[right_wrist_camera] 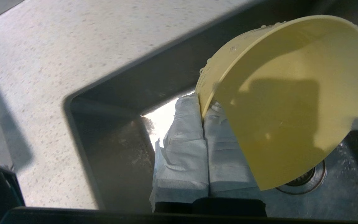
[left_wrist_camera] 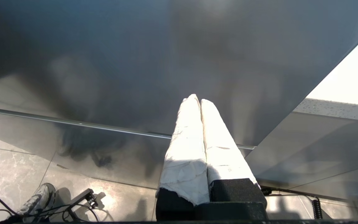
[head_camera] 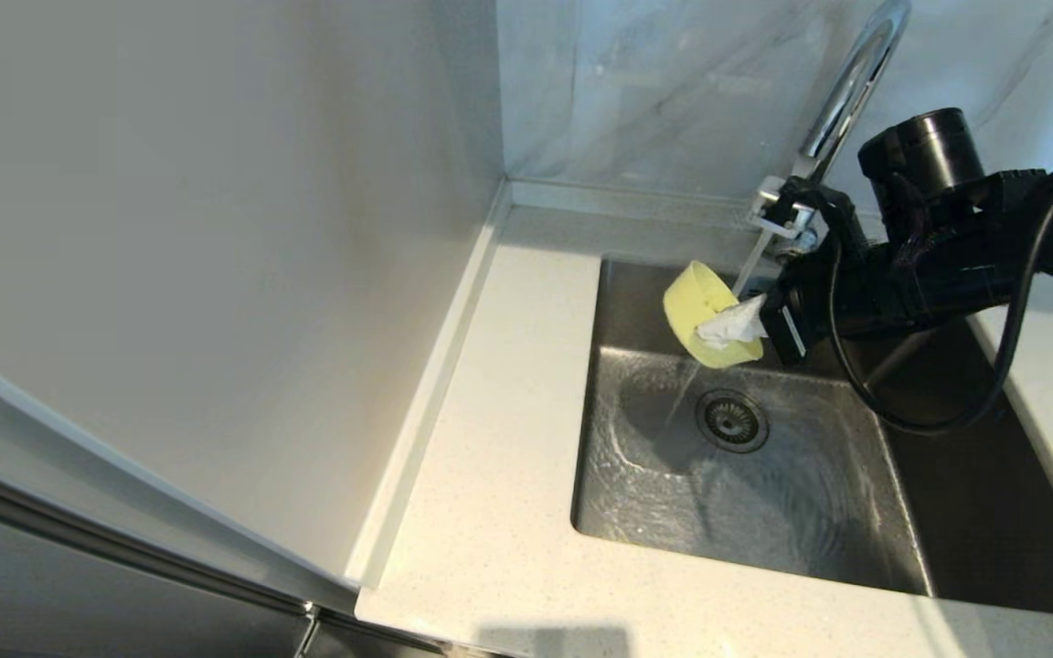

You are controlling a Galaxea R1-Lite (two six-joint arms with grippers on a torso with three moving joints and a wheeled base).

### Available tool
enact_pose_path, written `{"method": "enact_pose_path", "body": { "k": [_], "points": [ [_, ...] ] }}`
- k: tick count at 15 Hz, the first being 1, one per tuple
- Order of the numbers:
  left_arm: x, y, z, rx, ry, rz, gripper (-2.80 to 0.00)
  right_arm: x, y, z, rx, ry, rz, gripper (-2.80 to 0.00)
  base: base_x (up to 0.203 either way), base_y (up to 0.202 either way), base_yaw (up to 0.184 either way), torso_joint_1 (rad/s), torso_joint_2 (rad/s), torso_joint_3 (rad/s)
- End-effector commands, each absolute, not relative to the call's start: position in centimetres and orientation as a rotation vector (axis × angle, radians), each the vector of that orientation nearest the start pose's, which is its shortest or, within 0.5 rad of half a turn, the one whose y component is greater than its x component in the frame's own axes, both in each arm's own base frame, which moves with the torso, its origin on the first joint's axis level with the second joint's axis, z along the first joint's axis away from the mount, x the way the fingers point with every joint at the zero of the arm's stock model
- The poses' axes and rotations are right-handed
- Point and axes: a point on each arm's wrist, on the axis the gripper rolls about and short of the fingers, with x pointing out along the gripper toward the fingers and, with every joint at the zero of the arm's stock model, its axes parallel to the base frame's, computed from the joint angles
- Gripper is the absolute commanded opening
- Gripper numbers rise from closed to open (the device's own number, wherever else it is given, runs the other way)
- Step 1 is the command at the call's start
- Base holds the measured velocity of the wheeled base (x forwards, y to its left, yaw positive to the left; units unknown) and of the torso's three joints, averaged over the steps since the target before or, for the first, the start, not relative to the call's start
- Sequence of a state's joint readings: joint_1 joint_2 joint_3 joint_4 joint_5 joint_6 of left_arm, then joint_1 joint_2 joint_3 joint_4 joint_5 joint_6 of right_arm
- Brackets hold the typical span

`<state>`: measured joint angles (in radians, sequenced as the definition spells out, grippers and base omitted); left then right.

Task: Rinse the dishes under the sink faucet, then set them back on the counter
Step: Rinse the bowl

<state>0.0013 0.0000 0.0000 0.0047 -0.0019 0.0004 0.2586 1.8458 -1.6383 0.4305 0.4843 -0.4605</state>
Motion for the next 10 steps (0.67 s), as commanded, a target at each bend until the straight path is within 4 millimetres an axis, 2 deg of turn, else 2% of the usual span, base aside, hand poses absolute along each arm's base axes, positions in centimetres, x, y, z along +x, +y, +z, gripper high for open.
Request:
{"method": "enact_pose_path", "body": {
  "k": [1,7,10],
  "points": [
    [-2.3,0.0,7.5,0.0,0.005,-0.002,-2.8,34.3,9.4,26.2,-0.334,0.487,0.832,-2.8,0.0,0.0,0.0,0.0,0.0,0.0],
    [-2.3,0.0,7.5,0.0,0.005,0.0,-2.8,34.0,8.5,26.3,-0.32,0.498,0.812,-2.8,0.0,0.0,0.0,0.0,0.0,0.0],
    [-2.3,0.0,7.5,0.001,0.005,-0.001,-2.8,31.9,7.4,26.0,-0.285,0.533,0.82,-2.8,0.0,0.0,0.0,0.0,0.0,0.0]
  ]
}}
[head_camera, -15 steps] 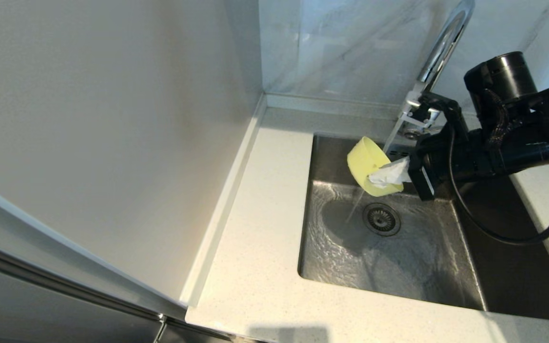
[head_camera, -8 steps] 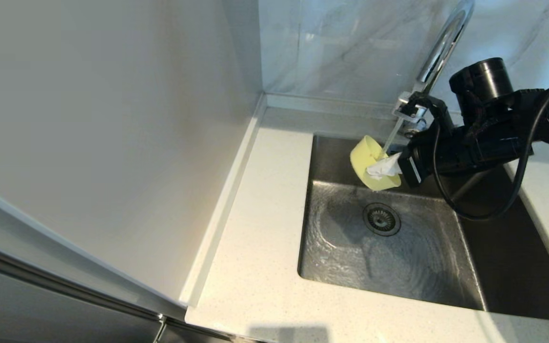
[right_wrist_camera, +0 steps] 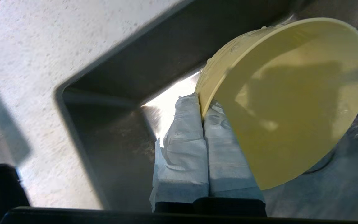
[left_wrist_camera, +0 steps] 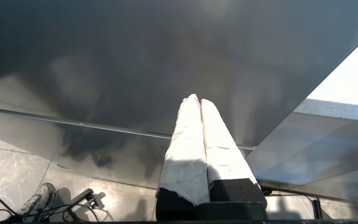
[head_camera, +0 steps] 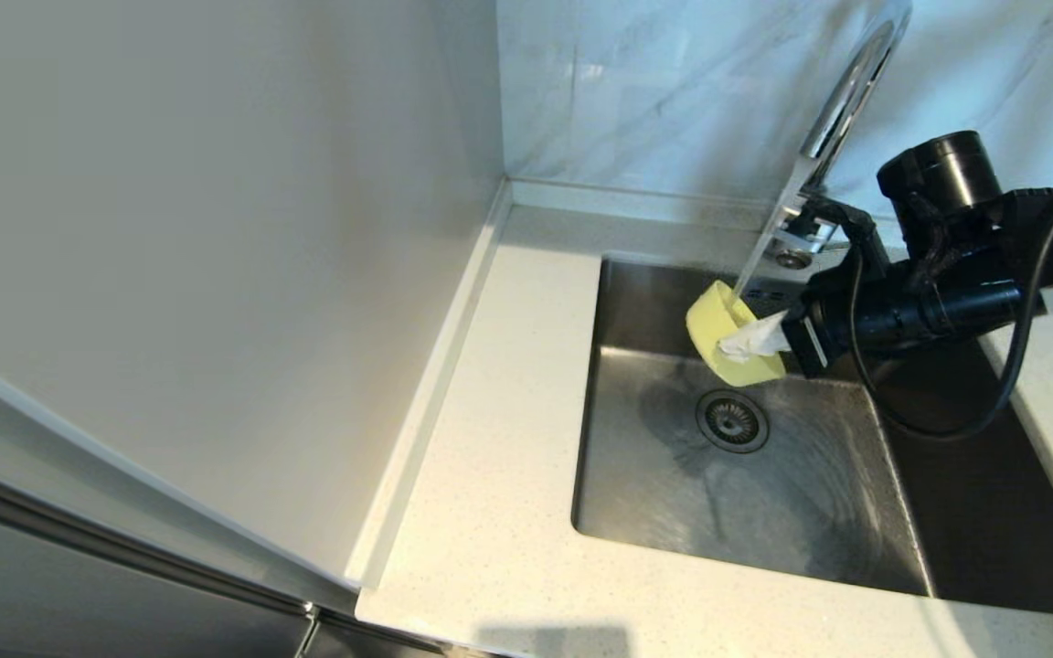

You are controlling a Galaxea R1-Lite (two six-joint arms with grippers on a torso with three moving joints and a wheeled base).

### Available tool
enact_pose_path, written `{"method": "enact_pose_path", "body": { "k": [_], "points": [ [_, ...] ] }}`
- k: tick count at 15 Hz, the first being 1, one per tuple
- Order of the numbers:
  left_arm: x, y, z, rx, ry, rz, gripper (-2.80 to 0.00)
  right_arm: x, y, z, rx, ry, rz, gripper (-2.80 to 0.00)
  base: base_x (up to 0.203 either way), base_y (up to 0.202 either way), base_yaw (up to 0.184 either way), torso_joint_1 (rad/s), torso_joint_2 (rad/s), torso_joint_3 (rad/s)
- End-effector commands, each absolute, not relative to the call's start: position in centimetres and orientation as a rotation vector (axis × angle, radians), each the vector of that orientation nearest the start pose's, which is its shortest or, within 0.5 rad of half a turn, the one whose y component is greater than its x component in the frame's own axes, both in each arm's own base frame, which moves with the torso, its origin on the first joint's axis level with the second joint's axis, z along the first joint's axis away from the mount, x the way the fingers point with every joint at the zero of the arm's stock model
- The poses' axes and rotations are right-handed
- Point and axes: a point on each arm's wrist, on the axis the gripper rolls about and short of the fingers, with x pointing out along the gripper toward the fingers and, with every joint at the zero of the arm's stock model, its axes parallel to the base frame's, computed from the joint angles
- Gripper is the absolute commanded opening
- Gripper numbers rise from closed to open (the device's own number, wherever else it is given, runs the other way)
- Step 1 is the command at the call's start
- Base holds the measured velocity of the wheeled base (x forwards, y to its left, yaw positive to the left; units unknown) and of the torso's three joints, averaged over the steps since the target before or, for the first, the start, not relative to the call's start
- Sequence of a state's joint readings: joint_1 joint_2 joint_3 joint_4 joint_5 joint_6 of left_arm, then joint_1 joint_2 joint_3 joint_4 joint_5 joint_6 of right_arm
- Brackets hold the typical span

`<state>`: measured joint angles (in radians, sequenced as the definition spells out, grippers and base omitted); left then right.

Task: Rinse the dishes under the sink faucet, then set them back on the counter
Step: Rinse the bowl

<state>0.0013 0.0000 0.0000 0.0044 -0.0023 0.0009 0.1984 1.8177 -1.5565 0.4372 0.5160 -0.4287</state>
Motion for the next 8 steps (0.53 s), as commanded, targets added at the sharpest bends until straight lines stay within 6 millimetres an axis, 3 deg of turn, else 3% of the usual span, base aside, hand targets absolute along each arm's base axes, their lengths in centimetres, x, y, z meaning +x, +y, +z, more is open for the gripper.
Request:
{"method": "enact_pose_path", "body": {
  "k": [1,4,8],
  "points": [
    [-2.3,0.0,7.5,0.0,0.005,0.0,-2.8,30.8,6.4,25.9,-0.231,0.549,0.832,-2.8,0.0,0.0,0.0,0.0,0.0,0.0],
    [-2.3,0.0,7.5,0.002,0.005,0.0,-2.8,28.9,2.7,27.1,0.067,0.598,0.719,-2.8,0.0,0.0,0.0,0.0,0.0,0.0],
    [-2.3,0.0,7.5,0.002,0.005,0.0,-2.8,28.5,-0.2,30.4,0.571,0.513,0.537,-2.8,0.0,0.0,0.0,0.0,0.0,0.0]
  ]
}}
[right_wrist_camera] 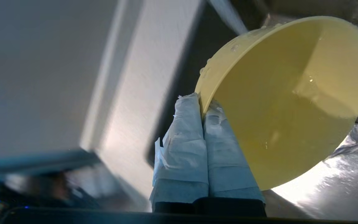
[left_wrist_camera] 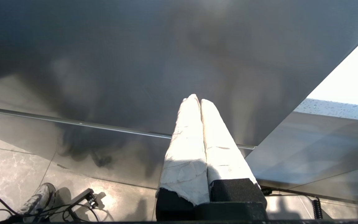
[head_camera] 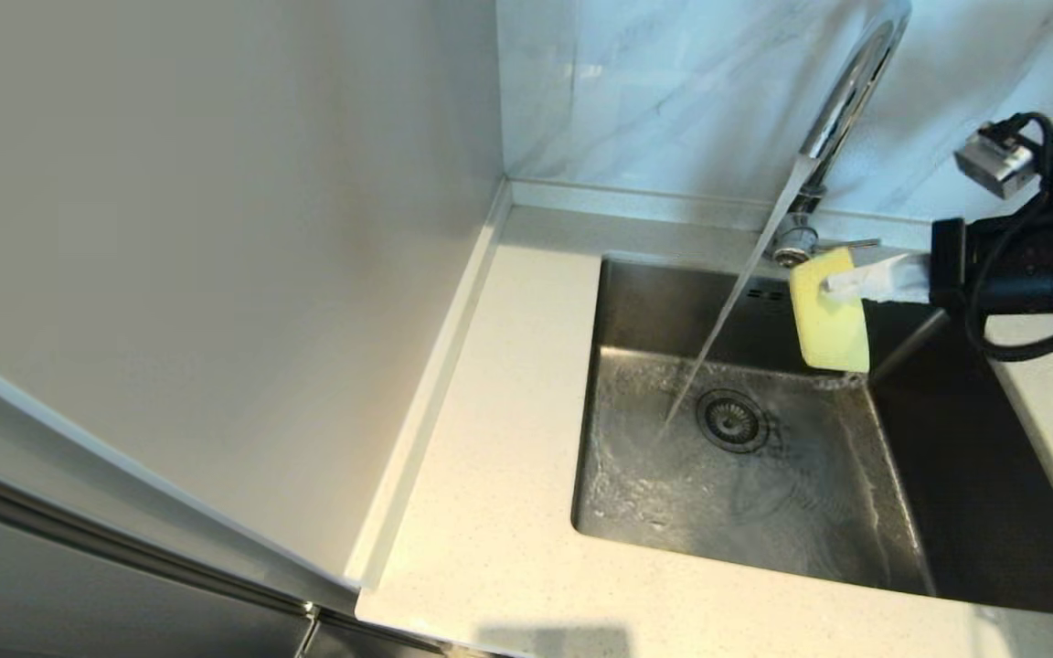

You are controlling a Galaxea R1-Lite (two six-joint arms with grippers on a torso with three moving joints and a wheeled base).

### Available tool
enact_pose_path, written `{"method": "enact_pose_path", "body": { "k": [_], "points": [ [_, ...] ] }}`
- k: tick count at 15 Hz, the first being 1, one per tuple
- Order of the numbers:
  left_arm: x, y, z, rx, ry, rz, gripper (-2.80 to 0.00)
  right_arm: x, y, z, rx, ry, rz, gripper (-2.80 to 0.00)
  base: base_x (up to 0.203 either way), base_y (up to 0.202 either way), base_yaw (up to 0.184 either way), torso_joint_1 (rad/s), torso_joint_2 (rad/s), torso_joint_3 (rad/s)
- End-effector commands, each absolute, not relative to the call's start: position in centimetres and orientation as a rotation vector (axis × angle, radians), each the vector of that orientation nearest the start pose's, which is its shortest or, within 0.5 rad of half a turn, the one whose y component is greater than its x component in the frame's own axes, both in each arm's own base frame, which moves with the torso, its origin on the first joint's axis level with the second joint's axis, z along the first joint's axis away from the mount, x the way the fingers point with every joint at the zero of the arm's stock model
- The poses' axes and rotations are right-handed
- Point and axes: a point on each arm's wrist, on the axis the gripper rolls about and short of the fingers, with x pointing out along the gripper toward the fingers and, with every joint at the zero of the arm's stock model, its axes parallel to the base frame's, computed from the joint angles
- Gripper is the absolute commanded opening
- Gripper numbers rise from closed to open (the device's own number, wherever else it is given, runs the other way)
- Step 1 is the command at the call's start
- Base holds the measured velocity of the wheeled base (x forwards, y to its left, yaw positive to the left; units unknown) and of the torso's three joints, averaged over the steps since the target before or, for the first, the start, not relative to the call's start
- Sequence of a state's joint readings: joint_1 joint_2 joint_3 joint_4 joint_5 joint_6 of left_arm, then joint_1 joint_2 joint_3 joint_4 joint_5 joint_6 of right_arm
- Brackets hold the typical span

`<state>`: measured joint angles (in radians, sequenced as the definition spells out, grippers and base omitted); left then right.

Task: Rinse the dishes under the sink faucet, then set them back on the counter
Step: Rinse the bowl

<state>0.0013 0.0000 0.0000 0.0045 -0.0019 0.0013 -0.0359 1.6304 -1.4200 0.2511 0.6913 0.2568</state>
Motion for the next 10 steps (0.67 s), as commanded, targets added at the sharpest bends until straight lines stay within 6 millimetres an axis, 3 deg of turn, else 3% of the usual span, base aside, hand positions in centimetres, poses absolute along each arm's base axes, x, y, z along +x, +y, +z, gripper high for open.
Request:
{"method": "enact_pose_path", "body": {
  "k": [1,3,7,8,10],
  "points": [
    [-2.3,0.0,7.5,0.001,0.005,0.0,-2.8,28.2,-1.6,30.9,0.697,0.481,0.536,-2.8,0.0,0.0,0.0,0.0,0.0,0.0],
    [-2.3,0.0,7.5,0.001,0.005,0.0,-2.8,27.3,-3.2,30.1,0.88,0.469,0.577,-2.8,0.0,0.0,0.0,0.0,0.0,0.0],
    [-2.3,0.0,7.5,0.0,0.005,0.0,-2.8,27.2,-3.8,24.2,1.055,0.469,0.6,-2.8,0.0,0.0,0.0,0.0,0.0,0.0],
    [-2.3,0.0,7.5,0.002,0.005,0.0,-2.8,27.0,-4.2,23.9,1.142,0.473,0.611,-2.8,0.0,0.0,0.0,0.0,0.0,0.0],
    [-2.3,0.0,7.5,0.002,0.005,0.0,-2.8,26.4,-4.7,26.6,1.231,0.4,0.7,-2.8,0.0,0.0,0.0,0.0,0.0,0.0]
  ]
}}
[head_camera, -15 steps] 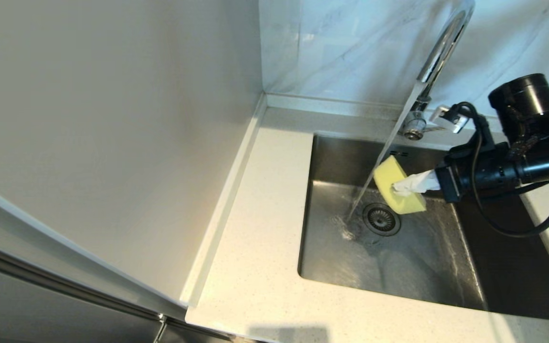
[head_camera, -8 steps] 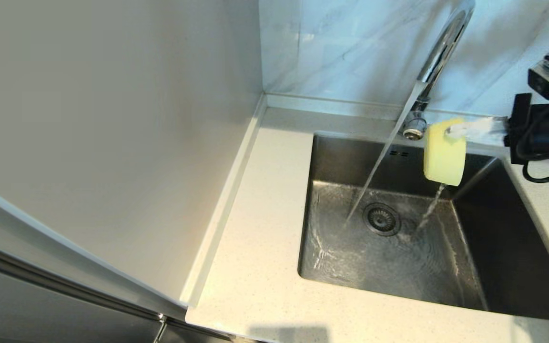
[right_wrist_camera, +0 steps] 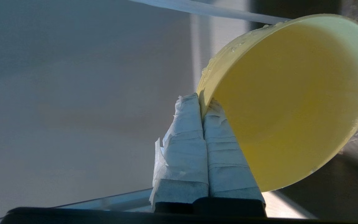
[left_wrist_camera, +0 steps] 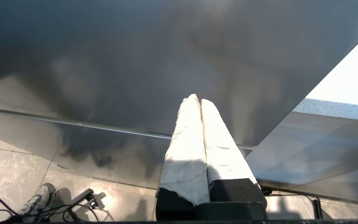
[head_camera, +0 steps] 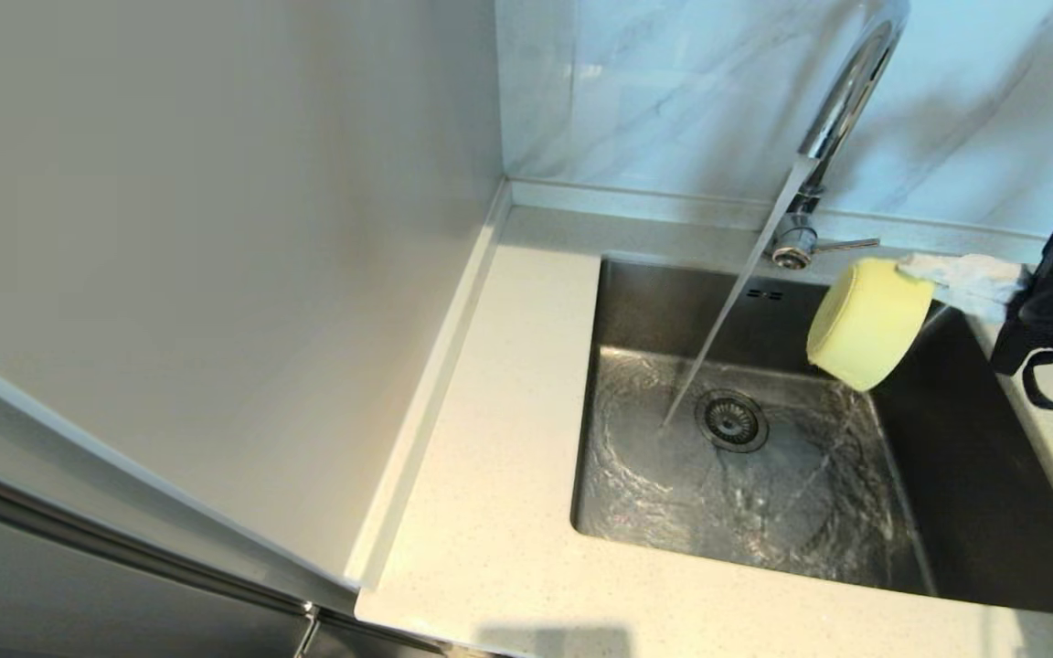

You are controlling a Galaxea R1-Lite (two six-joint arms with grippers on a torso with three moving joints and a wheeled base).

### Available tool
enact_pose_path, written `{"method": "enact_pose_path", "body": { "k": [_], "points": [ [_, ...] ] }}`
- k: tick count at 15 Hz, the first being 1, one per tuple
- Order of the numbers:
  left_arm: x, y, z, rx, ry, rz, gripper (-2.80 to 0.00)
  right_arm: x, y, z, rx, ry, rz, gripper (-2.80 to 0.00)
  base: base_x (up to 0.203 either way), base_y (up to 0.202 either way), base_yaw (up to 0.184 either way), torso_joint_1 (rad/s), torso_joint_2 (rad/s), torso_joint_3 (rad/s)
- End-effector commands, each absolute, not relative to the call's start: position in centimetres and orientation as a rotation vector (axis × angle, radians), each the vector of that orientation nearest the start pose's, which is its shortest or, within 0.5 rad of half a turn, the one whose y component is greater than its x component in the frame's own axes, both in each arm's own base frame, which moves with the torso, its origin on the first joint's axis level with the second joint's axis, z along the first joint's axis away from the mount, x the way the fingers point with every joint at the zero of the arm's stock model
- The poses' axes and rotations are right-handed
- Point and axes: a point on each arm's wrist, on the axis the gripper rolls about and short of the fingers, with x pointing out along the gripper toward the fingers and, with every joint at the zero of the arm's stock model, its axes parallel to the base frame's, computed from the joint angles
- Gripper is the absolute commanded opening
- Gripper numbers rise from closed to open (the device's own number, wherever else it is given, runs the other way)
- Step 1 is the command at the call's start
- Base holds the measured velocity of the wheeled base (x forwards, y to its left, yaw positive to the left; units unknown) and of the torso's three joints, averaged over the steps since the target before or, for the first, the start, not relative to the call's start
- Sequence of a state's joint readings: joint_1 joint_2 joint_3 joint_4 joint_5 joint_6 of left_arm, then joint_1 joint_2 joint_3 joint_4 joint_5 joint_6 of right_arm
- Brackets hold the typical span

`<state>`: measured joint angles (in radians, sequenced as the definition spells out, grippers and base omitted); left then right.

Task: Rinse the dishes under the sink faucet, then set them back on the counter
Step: Rinse the bowl, then place the bowl on the table

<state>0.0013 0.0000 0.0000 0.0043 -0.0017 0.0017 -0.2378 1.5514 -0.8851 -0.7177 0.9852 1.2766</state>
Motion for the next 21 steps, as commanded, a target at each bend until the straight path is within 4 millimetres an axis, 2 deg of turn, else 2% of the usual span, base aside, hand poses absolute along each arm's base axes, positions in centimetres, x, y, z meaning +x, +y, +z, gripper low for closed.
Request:
{"method": "enact_pose_path", "body": {
  "k": [1,2,3,5,6,7,8,10,11,12,13,15,16,17,19,20,21],
  "points": [
    [-2.3,0.0,7.5,0.0,0.005,-0.001,-2.8,25.9,-5.0,28.1,1.26,0.359,0.74,-2.8,0.0,0.0,0.0,0.0,0.0,0.0],
    [-2.3,0.0,7.5,0.002,0.005,0.0,-2.8,25.4,-5.3,29.2,1.292,0.322,0.777,-2.8,0.0,0.0,0.0,0.0,0.0,0.0],
    [-2.3,0.0,7.5,0.001,0.005,-0.001,-2.8,25.4,-5.5,29.0,1.332,0.319,0.789,-2.8,0.0,0.0,0.0,0.0,0.0,0.0],
    [-2.3,0.0,7.5,0.0,0.005,-0.001,-2.8,27.2,-6.2,24.7,1.411,0.392,0.735,-2.8,0.0,0.0,0.0,0.0,0.0,0.0],
    [-2.3,0.0,7.5,0.002,0.005,0.0,-2.8,28.0,-6.5,23.3,1.402,0.39,0.744,-2.8,0.0,0.0,0.0,0.0,0.0,0.0],
    [-2.3,0.0,7.5,0.002,0.005,0.0,-2.8,28.0,-7.0,23.3,1.367,0.356,0.769,-2.8,0.0,0.0,0.0,0.0,0.0,0.0],
    [-2.3,0.0,7.5,0.0,0.005,0.0,-2.8,27.6,-7.4,24.3,1.338,0.333,0.792,-2.8,0.0,0.0,0.0,0.0,0.0,0.0],
    [-2.3,0.0,7.5,0.0,0.005,-0.002,-2.8,25.1,-7.5,30.2,1.218,0.221,0.885,-2.8,0.0,0.0,0.0,0.0,0.0,0.0],
    [-2.3,0.0,7.5,0.0,0.005,0.0,-2.8,23.6,-7.4,32.3,1.177,0.184,0.912,-2.8,0.0,0.0,0.0,0.0,0.0,0.0],
    [-2.3,0.0,7.5,0.001,0.005,-0.002,-2.8,23.2,-7.3,32.5,1.17,0.185,0.917,-2.8,0.0,0.0,0.0,0.0,0.0,0.0],
    [-2.3,0.0,7.5,0.0,0.005,-0.001,-2.8,23.7,-7.6,31.0,1.204,0.228,0.895,-2.8,0.0,0.0,0.0,0.0,0.0,0.0],
    [-2.3,0.0,7.5,0.001,0.005,0.0,-2.8,25.6,-8.4,25.8,1.3,0.339,0.819,-2.8,0.0,0.0,0.0,0.0,0.0,0.0],
    [-2.3,0.0,7.5,0.0,0.005,-0.001,-2.8,25.8,-8.6,25.4,1.306,0.347,0.811,-2.8,0.0,0.0,0.0,0.0,0.0,0.0],
    [-2.3,0.0,7.5,0.0,0.005,0.0,-2.8,25.4,-8.6,26.7,1.275,0.32,0.827,-2.8,0.0,0.0,0.0,0.0,0.0,0.0],
    [-2.3,0.0,7.5,0.001,0.005,0.0,-2.8,22.5,-7.8,33.4,1.119,0.191,0.915,-2.8,0.0,0.0,0.0,0.0,0.0,0.0],
    [-2.3,0.0,7.5,0.002,0.005,0.0,-2.8,21.2,-7.3,35.6,1.073,0.156,0.939,-2.8,0.0,0.0,0.0,0.0,0.0,0.0],
    [-2.3,0.0,7.5,0.001,0.005,-0.002,-2.8,20.9,-7.3,36.2,1.087,0.161,0.933,-2.8,0.0,0.0,0.0,0.0,0.0,0.0]
  ]
}}
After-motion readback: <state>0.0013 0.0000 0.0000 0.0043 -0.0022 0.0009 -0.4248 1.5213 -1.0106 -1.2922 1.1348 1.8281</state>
